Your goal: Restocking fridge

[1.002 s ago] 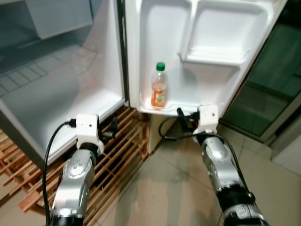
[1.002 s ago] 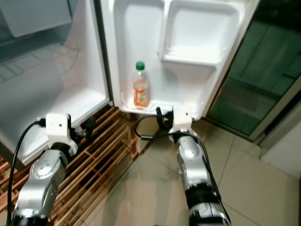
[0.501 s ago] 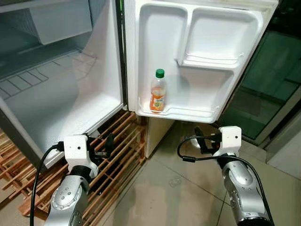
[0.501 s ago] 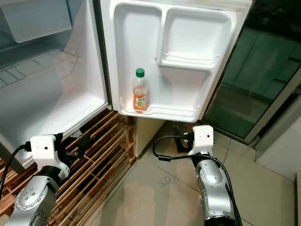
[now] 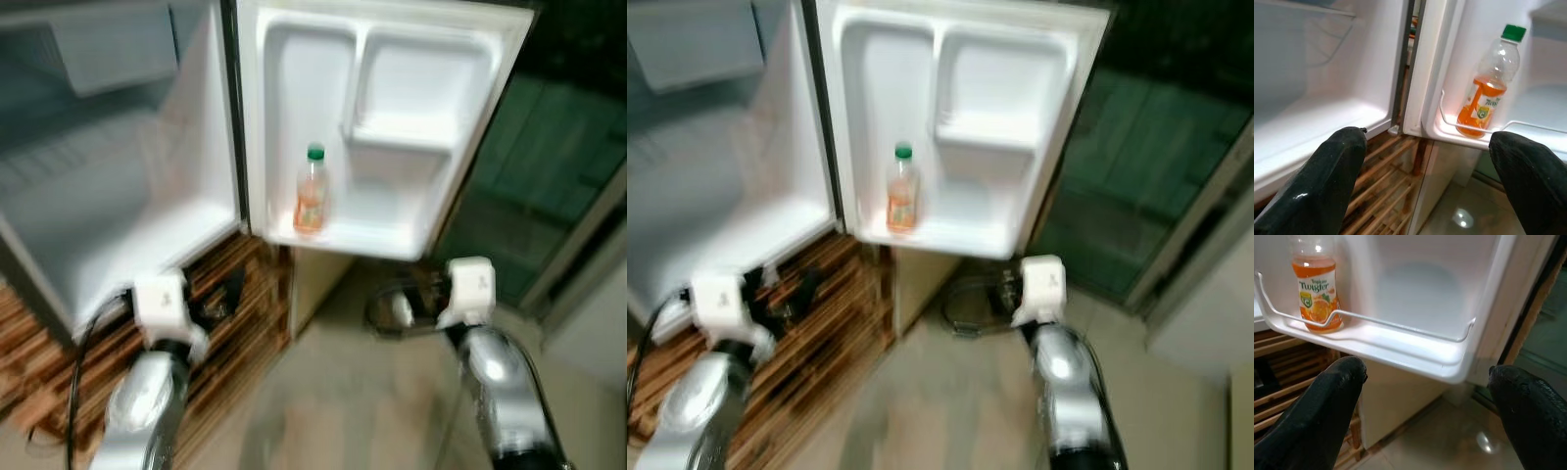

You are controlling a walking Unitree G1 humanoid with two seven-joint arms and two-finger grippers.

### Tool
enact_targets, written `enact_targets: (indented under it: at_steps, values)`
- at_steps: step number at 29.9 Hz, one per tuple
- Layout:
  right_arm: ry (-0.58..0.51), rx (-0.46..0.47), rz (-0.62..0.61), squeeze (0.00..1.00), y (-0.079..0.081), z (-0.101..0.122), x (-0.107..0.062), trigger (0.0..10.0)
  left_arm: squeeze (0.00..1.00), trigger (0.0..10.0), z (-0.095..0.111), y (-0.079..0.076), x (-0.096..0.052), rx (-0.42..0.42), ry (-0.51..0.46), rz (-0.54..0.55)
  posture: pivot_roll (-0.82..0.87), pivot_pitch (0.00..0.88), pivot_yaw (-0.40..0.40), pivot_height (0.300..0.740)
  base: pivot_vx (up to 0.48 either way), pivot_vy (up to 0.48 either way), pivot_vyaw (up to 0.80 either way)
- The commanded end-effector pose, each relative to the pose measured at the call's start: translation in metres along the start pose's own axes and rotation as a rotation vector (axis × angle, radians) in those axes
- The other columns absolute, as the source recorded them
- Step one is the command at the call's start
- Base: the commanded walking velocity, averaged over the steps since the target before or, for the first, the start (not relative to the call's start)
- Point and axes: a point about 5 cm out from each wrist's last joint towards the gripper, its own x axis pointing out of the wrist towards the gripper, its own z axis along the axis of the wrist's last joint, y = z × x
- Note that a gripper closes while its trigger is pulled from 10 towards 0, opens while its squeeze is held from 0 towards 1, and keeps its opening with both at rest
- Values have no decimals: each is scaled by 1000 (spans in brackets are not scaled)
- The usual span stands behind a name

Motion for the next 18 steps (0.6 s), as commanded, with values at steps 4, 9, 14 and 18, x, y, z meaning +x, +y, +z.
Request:
enact_targets:
  at_steps: [4,9,14,18]
  values:
    - [22,-6,-2,0,-7,-2,-3,10000,0,10000,-5,-9,1,-27,20,-26,-77,0,-10,740,0,-480,738]
    - [19,-18,14,0,-5,-1,-3,10000,0,10000,-6,-7,2,-10,31,-9,-82,0,-8,740,0,-477,733]
    - [-1,-27,43,0,2,4,0,10000,0,10000,-3,-3,14,12,26,26,-87,0,3,740,0,-469,713]
    - [-2,-24,58,0,5,4,1,10000,0,10000,-3,-4,15,14,27,24,-88,0,5,740,0,-469,689]
